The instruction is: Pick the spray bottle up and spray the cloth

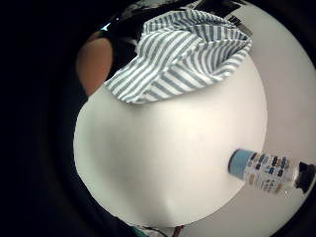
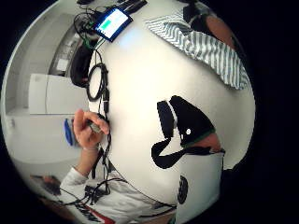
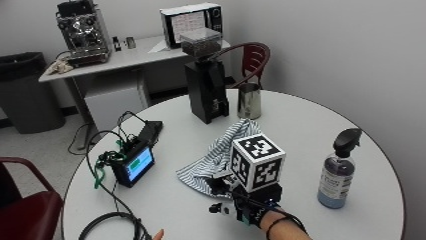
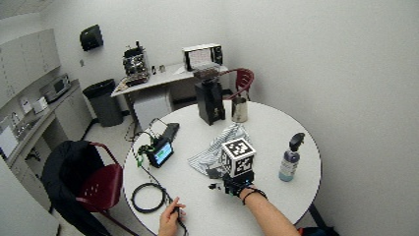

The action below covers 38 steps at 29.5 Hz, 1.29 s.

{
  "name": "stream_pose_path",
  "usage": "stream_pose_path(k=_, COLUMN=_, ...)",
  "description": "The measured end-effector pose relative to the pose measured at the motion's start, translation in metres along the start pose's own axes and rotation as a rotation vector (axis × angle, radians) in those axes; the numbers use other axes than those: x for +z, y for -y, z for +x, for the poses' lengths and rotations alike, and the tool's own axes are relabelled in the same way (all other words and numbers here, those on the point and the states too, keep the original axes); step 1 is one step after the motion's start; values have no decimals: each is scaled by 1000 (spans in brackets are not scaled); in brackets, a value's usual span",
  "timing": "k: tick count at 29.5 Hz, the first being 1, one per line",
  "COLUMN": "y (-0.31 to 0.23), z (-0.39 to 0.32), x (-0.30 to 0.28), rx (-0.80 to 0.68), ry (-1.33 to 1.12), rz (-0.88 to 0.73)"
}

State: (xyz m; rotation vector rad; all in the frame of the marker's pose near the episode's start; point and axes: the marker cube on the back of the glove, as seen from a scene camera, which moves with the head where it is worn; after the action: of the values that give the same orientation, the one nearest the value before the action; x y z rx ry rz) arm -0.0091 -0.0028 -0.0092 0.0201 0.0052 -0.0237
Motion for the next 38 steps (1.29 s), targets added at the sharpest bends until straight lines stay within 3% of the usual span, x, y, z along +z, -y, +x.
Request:
stream_pose_path(k=11, y=-26, z=-59, x=-83, rx=-153, ry=372, rz=399)
stream_pose_path(k=22, y=-69, z=-13, x=-112, rx=-98, ry=595, rz=650)
stream_pose_path(k=31, y=-46, z=43, x=-87, rx=61, ry=948, rz=640)
stream_pose_path(k=38, y=-13, z=65, x=-62, rx=152, ry=989, rz=600)
